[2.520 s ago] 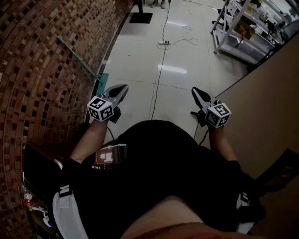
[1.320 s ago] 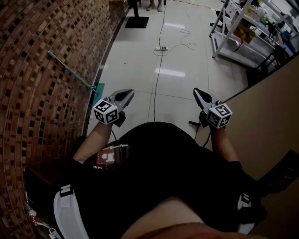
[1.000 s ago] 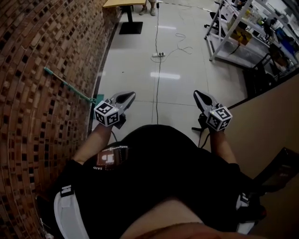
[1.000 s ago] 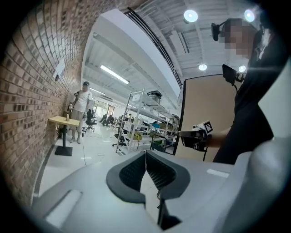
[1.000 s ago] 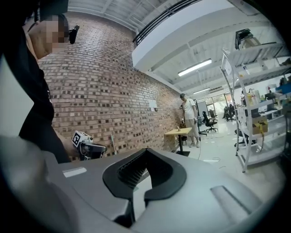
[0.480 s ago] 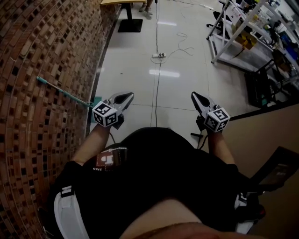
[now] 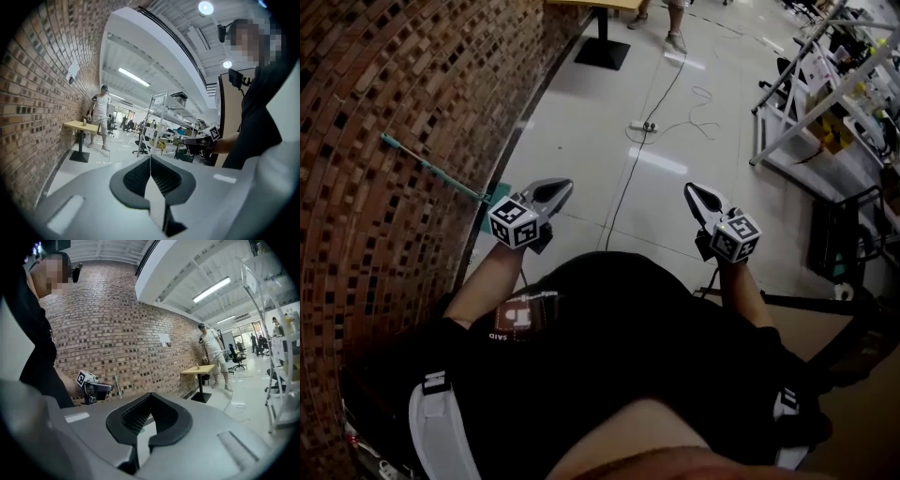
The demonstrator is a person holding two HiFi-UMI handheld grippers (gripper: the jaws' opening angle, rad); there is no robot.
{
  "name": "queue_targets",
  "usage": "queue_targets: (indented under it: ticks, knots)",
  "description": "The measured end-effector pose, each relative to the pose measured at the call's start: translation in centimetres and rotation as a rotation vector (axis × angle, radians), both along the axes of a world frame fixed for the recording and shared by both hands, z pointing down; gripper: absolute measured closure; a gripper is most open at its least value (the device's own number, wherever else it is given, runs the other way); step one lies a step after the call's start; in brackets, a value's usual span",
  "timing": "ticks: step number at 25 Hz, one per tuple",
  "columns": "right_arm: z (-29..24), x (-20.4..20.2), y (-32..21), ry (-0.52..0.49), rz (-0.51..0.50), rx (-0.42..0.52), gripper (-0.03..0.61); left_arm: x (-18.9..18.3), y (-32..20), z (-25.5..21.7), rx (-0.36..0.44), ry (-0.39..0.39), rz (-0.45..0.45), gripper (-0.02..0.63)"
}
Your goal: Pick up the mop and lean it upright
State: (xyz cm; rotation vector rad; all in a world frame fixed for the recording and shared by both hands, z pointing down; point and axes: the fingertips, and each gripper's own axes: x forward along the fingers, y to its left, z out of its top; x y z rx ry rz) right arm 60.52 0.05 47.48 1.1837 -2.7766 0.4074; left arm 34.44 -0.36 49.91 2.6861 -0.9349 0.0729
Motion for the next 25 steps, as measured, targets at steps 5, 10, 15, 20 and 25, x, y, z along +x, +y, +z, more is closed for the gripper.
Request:
queue_targets:
  ticks: [5, 10, 15, 20, 25]
  knots:
    - [0.6, 0.3, -3.7, -0.012, -0.046, -0.02, 0.565, 0.2, -1.0, 0.6, -0.022, -0.011, -0.045, 0.612]
    - [0.3, -2.3, -7.2, -0.035, -0.036, -0.017, 0.565, -2.5, -4.4, 0.7, -0.016, -0.003, -0.055, 0.612]
    - [-0.2, -4.5, -9.5, -0.009, 0.034, 0.012, 0.565, -4.6, -8.7, 0.2, 0.009, -0.007, 0.024, 0.612]
    - [-1.5, -5.5, -11.7, -0.018, 0.111, 0.036, 0.565, -6.1, -12.7, -1.0, 0.041, -0.004, 0.091, 0.612]
    - [-0.8, -7.5, -13.0, 0.005, 0.07, 0.025, 0.565, -7.7, -14.1, -0.3, 0.024, -0.002, 0.064, 0.612]
